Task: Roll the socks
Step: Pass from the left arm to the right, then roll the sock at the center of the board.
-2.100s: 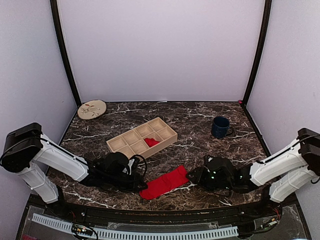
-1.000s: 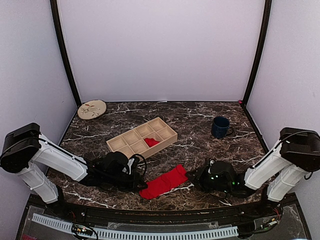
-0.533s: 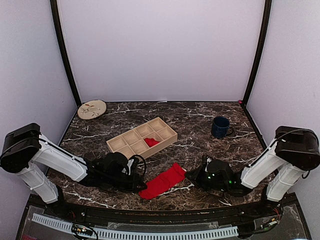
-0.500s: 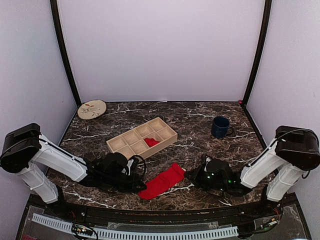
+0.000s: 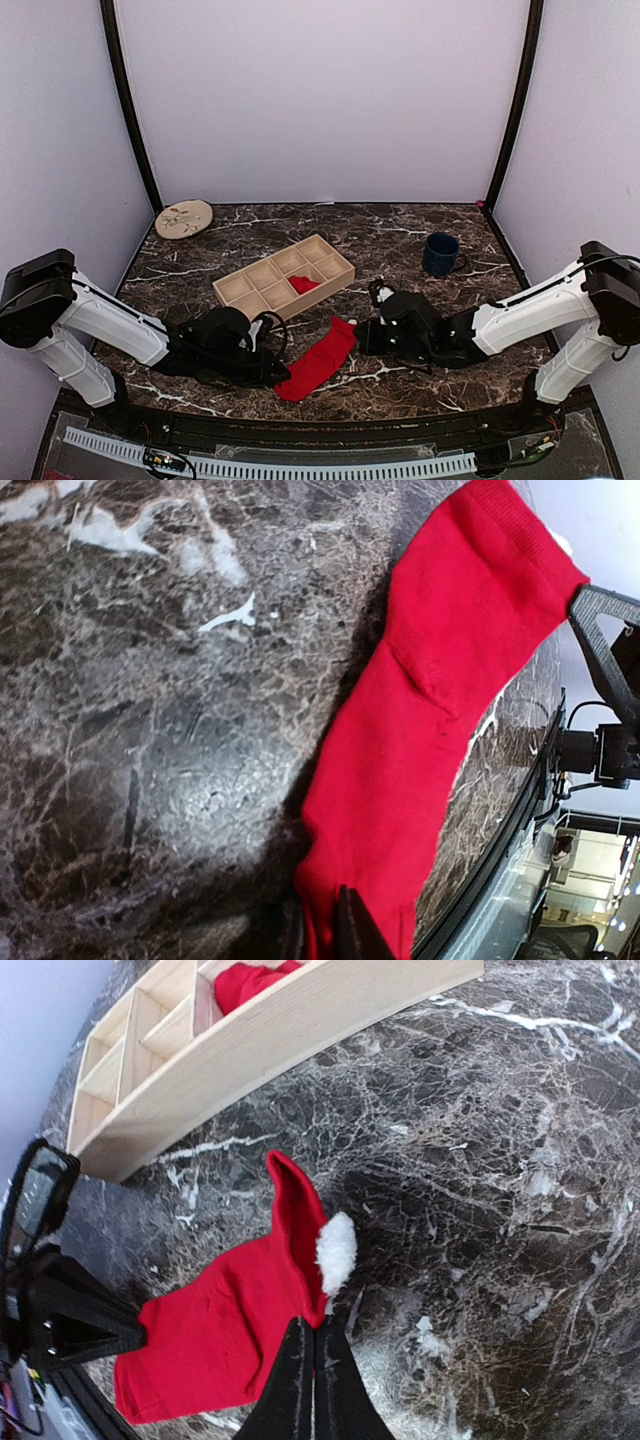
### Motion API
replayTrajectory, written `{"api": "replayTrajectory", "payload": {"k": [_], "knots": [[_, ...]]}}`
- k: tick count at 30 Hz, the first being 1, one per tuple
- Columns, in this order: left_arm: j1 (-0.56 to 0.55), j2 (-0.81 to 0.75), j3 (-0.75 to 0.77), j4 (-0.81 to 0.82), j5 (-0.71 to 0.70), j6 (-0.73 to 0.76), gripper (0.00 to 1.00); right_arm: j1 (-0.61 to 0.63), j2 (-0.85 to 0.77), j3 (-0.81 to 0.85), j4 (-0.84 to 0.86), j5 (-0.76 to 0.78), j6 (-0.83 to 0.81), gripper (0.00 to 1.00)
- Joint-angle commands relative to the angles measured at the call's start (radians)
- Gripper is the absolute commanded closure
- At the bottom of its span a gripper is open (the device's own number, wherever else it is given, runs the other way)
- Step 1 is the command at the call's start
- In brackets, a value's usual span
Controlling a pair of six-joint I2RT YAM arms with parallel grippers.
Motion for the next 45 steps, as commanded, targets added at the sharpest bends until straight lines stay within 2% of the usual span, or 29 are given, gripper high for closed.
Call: {"api": "replayTrajectory", "payload": {"k": [1,5,10,18,31,45], "knots": [[-0.005,-0.051,-0.014,-0.042,-0.023,-0.008,0.81,0.053,-0.002,0.063,-0.206,0.108,-0.207,1.0],[-0.005,-0.097,0.012,-0.096,-0.041,-0.007,0.74,0.111,0.024,0.088,-0.261,0.167,-0.274,1.0],[-0.003,-0.135,0.069,-0.175,-0.065,-0.002,0.71,0.177,0.044,0.091,-0.28,0.236,-0.342,1.0],[0.005,-0.072,0.278,-0.298,-0.04,0.016,0.69,0.253,0.094,0.094,-0.288,0.314,-0.404,1.0],[0.048,0.22,0.478,-0.224,0.114,0.003,0.69,0.294,0.113,0.088,-0.264,0.347,-0.391,1.0],[0.092,0.325,0.564,-0.146,0.196,-0.055,0.83,0.305,0.123,0.07,-0.222,0.346,-0.384,1.0]]}}
